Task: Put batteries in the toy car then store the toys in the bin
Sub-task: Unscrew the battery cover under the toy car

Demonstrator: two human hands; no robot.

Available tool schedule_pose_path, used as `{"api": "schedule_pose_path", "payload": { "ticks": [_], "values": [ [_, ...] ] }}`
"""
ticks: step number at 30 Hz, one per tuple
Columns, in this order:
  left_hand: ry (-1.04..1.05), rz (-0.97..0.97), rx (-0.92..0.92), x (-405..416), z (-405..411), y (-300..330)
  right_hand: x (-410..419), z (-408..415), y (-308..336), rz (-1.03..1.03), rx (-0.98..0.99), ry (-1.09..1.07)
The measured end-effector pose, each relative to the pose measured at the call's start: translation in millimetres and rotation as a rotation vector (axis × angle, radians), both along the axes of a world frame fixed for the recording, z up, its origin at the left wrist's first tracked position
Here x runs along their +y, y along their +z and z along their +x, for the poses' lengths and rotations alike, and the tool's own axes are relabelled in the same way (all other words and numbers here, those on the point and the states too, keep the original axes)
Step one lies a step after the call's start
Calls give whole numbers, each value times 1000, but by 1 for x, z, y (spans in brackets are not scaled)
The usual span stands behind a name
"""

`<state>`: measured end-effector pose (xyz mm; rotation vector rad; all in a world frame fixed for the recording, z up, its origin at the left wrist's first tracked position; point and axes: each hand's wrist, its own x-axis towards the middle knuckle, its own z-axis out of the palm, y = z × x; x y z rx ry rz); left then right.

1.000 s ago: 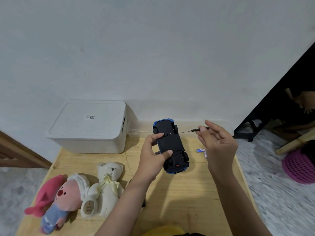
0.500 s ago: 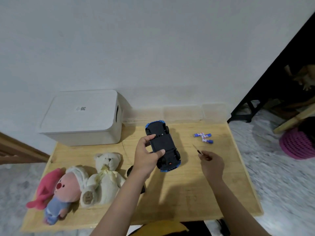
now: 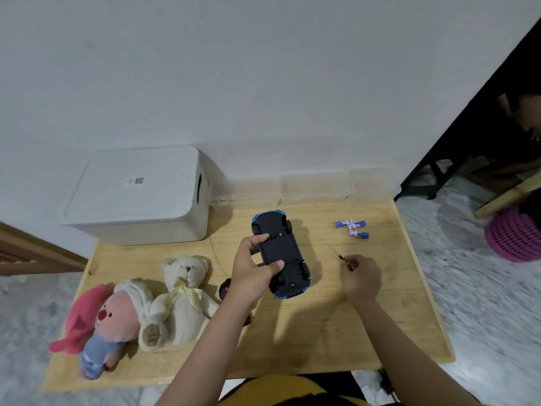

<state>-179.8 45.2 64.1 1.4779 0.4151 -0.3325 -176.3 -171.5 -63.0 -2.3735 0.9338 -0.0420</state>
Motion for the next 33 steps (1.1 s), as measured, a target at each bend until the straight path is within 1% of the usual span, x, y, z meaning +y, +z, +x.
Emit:
{"api": "schedule_pose_path", "payload": {
  "ticks": [2,5,8,10,13,16,22,26,30,33],
  "values": [
    [-9,-6,-5,1,1,-1,1,-1,5,42,-23,-7],
    [-32,-7,-30,2,2,-4,12,-1,35,223,-212,39],
    [-63,2,-55,-1,2,-5,32,0,77,380,-447,154],
    [-82,7,-73,-4,3,-4,41,1,99,425,-505,260],
    [-117,21,-119,-6,1,-4,45,4,112,381,-437,458],
    [-138,18,-146,-7,-1,-3,44,5,112,340,-355,565],
    [-161,-13,-199,-4,-6,-5,43,3,115,372,-332,584],
    [-177,-61,-218,-3,-10,-4,42,3,120,445,-366,560],
    [-194,-87,-215,0,-13,-7,40,0,120,430,-393,577],
    [-197,-78,-232,-1,-14,-11,43,-5,120,467,-396,544]
  ]
}}
